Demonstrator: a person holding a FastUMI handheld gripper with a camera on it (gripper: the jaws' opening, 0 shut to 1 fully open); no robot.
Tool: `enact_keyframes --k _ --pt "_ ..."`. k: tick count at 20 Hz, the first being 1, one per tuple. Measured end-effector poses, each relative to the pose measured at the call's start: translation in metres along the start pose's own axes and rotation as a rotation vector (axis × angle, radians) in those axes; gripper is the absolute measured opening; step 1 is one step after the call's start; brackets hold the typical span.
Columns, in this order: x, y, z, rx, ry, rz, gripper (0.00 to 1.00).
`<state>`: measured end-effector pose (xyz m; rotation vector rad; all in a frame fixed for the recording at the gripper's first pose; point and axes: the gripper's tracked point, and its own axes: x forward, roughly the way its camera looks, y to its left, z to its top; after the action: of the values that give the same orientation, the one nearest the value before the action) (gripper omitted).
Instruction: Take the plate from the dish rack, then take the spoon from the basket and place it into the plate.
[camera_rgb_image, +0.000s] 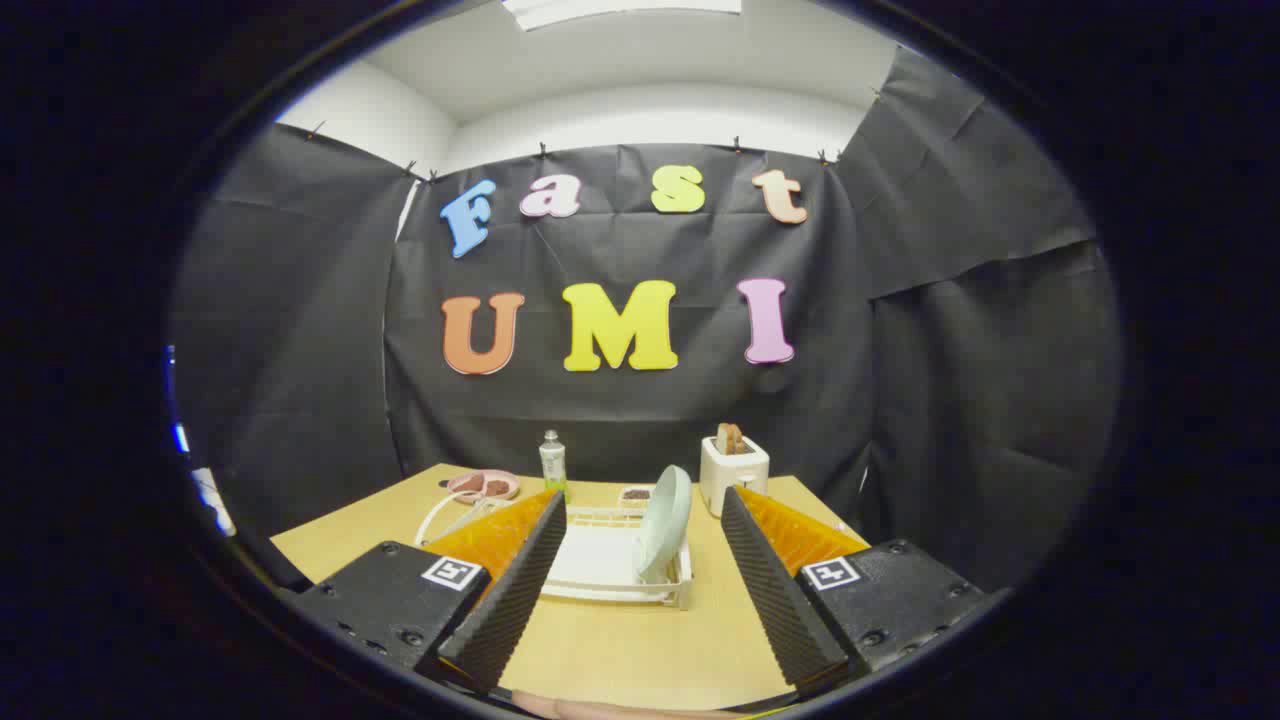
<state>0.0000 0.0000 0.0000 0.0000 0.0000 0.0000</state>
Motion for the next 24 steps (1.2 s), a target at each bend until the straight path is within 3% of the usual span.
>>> enact_keyframes --k 17,24 --pt "0.013 -0.016 -0.002 -0.037 0.001 -0.039 1.00" --pt "0.039 -0.024 -0.005 -0.014 0.073 -0.061 1.00"
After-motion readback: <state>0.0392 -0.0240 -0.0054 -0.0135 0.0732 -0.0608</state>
